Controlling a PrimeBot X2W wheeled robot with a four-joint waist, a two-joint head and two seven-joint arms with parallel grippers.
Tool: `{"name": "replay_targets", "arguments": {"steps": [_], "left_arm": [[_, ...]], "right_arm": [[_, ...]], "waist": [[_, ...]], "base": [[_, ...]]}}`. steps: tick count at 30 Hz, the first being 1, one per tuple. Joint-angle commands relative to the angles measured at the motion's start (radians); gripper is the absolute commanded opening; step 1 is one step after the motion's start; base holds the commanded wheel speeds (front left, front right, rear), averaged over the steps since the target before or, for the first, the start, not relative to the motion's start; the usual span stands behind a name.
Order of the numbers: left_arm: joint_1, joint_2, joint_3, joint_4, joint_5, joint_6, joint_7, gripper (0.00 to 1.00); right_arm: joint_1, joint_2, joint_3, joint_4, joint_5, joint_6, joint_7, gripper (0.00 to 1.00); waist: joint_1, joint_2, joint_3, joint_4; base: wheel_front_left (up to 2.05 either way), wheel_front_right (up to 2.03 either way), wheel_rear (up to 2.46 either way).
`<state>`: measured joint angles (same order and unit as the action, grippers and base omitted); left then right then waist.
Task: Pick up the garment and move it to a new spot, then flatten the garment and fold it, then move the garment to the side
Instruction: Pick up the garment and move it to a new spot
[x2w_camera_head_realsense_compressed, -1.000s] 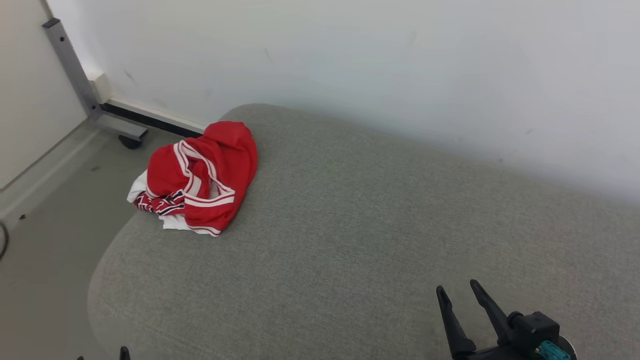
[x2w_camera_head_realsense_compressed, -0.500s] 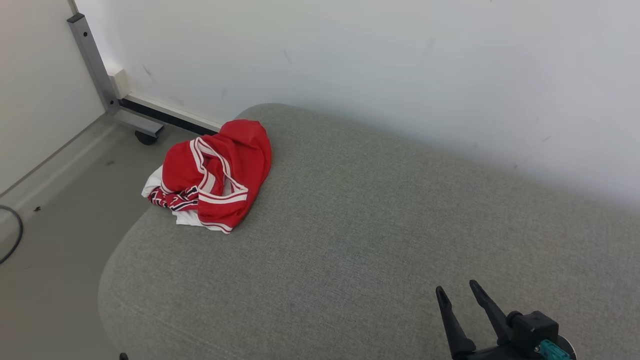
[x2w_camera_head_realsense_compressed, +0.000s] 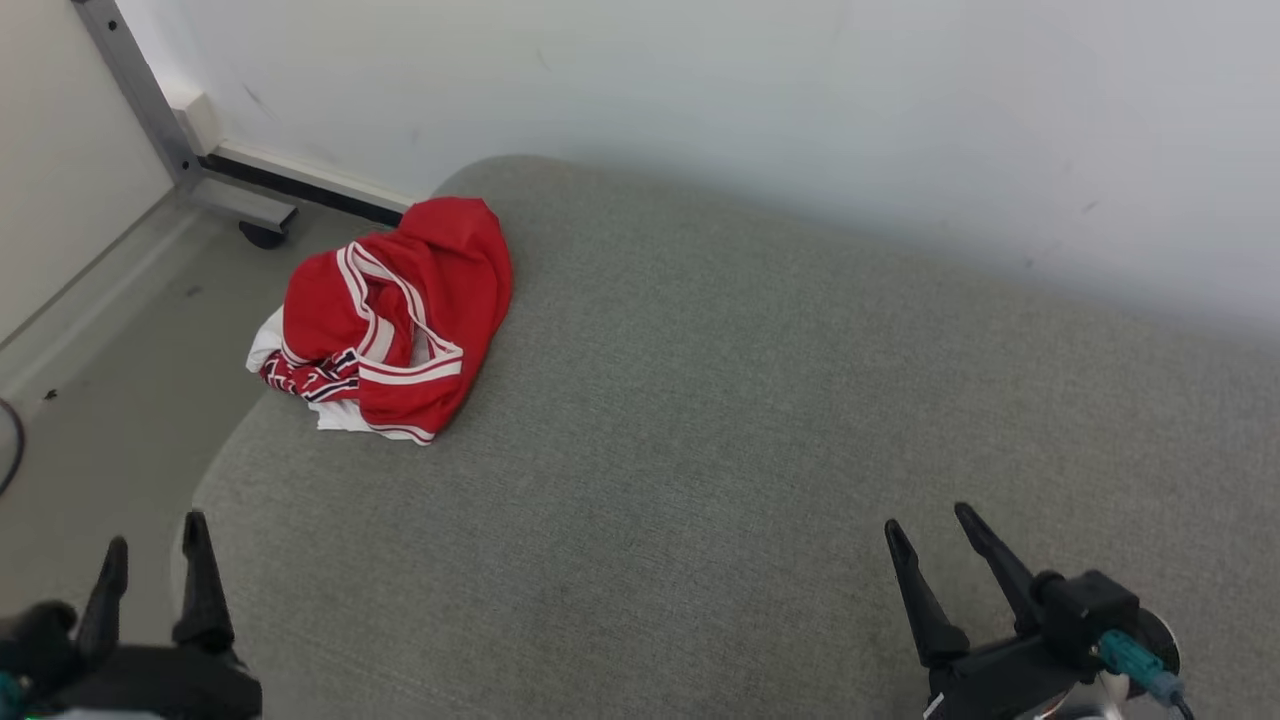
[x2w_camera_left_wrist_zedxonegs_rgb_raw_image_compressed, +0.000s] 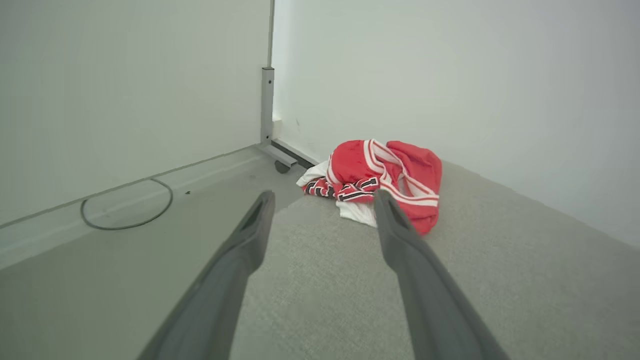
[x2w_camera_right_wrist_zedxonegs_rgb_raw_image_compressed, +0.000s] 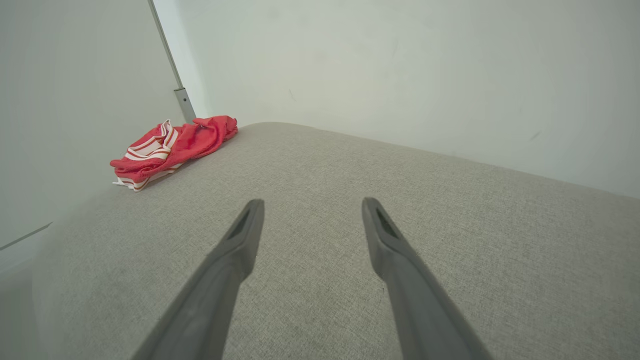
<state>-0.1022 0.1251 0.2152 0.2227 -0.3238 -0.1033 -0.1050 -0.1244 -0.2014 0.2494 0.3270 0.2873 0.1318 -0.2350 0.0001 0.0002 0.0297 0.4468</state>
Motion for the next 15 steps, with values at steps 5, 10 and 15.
{"name": "replay_targets", "arguments": {"steps": [5,10,15], "left_arm": [[-0.171,0.037,0.040,0.047,-0.154,-0.012,0.169,1.00],[-0.305,0.109,0.072,0.095,-0.256,-0.006,0.333,1.00],[-0.414,0.155,0.117,0.111,-0.340,0.024,0.460,1.00]], "right_arm": [[-0.053,-0.034,0.003,-0.058,-0.020,-0.003,0.032,1.00],[-0.091,-0.056,0.020,-0.126,-0.027,-0.003,0.059,1.00],[-0.122,-0.067,0.035,-0.198,-0.035,-0.003,0.082,1.00]], "waist": [[-0.0001,-0.0002,0.147,-0.089],[-0.0001,-0.0002,0.248,-0.152],[-0.0001,-0.0002,0.336,-0.213]], "base": [[0.00,0.00,0.00],[0.00,0.00,0.00],[0.00,0.00,0.00]]}}
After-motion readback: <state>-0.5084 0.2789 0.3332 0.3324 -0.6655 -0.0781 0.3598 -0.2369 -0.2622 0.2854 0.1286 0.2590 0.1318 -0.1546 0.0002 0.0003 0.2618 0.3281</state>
